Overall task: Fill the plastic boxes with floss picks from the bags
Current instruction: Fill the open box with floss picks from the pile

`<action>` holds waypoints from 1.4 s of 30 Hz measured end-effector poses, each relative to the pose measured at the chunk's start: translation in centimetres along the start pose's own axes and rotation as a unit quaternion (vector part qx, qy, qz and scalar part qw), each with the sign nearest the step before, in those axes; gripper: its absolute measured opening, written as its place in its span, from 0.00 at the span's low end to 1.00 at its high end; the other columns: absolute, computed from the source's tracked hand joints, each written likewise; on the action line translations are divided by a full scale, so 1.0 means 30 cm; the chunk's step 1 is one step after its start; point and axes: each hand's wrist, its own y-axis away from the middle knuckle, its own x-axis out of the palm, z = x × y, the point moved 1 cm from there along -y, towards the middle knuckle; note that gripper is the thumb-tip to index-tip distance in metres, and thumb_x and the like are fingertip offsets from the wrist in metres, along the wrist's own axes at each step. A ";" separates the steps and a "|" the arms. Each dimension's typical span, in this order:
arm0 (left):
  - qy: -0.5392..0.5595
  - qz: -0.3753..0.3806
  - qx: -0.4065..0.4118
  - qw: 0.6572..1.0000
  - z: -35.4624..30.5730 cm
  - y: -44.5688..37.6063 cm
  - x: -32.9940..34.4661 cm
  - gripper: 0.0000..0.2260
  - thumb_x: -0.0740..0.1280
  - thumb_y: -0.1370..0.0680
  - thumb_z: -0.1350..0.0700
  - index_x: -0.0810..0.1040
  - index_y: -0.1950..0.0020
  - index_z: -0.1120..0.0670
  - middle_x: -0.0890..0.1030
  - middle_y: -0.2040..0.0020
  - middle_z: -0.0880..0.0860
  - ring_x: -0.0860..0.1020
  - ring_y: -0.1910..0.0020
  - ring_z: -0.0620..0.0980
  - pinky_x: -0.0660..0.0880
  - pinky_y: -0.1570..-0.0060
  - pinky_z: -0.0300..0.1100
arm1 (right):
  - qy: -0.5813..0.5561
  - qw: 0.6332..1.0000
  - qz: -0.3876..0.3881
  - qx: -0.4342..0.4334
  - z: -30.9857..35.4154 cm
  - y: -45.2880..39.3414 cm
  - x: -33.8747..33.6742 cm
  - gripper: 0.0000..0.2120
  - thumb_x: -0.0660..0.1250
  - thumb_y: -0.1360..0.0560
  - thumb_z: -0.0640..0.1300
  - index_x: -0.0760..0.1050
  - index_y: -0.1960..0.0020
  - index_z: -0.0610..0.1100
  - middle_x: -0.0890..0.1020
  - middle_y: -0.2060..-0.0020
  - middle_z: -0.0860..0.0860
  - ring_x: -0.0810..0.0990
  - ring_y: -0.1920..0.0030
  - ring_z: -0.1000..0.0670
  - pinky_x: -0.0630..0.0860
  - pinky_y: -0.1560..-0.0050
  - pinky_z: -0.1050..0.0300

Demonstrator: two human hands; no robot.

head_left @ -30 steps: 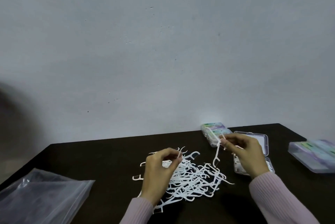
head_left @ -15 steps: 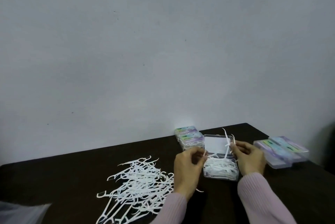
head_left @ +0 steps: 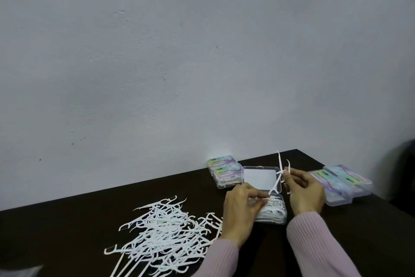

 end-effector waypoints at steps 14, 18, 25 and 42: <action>0.097 0.003 -0.034 0.995 0.035 0.015 -0.037 0.13 0.75 0.31 0.52 0.77 0.52 0.39 0.78 0.48 0.39 0.74 0.47 0.34 0.71 0.44 0.31 | 0.025 0.999 0.041 -0.002 -0.012 0.014 0.021 0.11 0.68 0.28 0.36 0.76 0.46 0.40 0.80 0.54 0.45 0.77 0.56 0.52 0.73 0.56 0.60; 0.085 -0.037 -0.051 0.994 0.030 0.016 -0.020 0.13 0.72 0.37 0.37 0.77 0.55 0.34 0.80 0.50 0.37 0.75 0.47 0.37 0.73 0.41 0.40 | 0.011 0.998 0.068 0.007 -0.007 0.024 0.030 0.09 0.68 0.28 0.37 0.77 0.48 0.42 0.80 0.57 0.47 0.77 0.61 0.55 0.70 0.64 0.66; 0.012 -0.096 -0.065 0.993 0.025 0.006 -0.032 0.09 0.72 0.28 0.47 0.81 0.49 0.40 0.79 0.56 0.35 0.74 0.52 0.31 0.56 0.32 0.41 | 0.016 0.996 0.082 0.014 -0.010 0.025 0.035 0.09 0.68 0.28 0.37 0.77 0.48 0.42 0.80 0.56 0.46 0.78 0.58 0.52 0.72 0.62 0.64; 0.070 -0.081 -0.102 0.989 0.060 0.006 -0.046 0.08 0.69 0.24 0.56 0.78 0.48 0.45 0.77 0.48 0.42 0.73 0.47 0.39 0.69 0.37 0.45 | 0.444 0.819 0.273 -0.240 0.007 -0.014 -0.033 0.10 0.66 0.25 0.41 0.78 0.45 0.49 0.81 0.47 0.53 0.78 0.48 0.56 0.74 0.42 0.61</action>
